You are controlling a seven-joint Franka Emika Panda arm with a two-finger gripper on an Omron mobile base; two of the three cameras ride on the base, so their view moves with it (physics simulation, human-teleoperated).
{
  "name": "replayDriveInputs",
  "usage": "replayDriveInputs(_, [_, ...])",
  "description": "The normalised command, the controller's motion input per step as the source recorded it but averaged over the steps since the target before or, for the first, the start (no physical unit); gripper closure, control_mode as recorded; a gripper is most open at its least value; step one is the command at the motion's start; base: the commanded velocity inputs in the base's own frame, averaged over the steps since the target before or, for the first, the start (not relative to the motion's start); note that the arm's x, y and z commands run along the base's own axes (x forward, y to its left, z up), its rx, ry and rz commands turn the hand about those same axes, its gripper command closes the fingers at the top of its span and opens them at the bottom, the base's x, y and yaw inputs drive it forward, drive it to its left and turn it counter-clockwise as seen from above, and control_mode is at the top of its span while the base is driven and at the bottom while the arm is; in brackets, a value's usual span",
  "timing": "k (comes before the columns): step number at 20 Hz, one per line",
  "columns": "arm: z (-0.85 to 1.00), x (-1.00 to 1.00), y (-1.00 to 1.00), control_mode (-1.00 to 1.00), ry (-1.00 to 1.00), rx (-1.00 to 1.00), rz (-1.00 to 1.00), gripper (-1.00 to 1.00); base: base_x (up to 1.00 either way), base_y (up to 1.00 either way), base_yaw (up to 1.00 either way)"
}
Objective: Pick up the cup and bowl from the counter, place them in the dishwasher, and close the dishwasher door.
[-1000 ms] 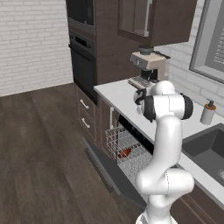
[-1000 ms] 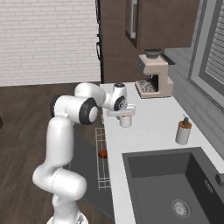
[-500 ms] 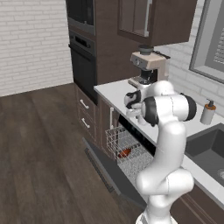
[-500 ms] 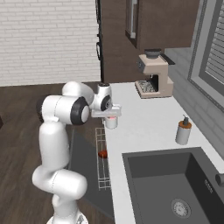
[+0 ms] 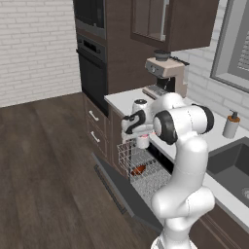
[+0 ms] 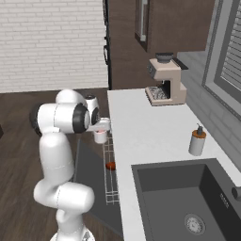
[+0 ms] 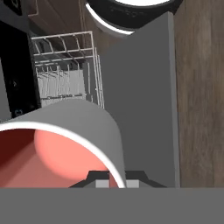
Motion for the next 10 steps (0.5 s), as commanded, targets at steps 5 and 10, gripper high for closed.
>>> replayDriveInputs(5, [-0.57,0.36,0.74,-1.00,0.03,-0.19,-0.02,1.00,0.00,0.00,0.00])
replayDriveInputs(10, [-0.34,0.48,0.53,-1.00,0.02,-0.16,-0.11,1.00,0.00,0.00,0.00])
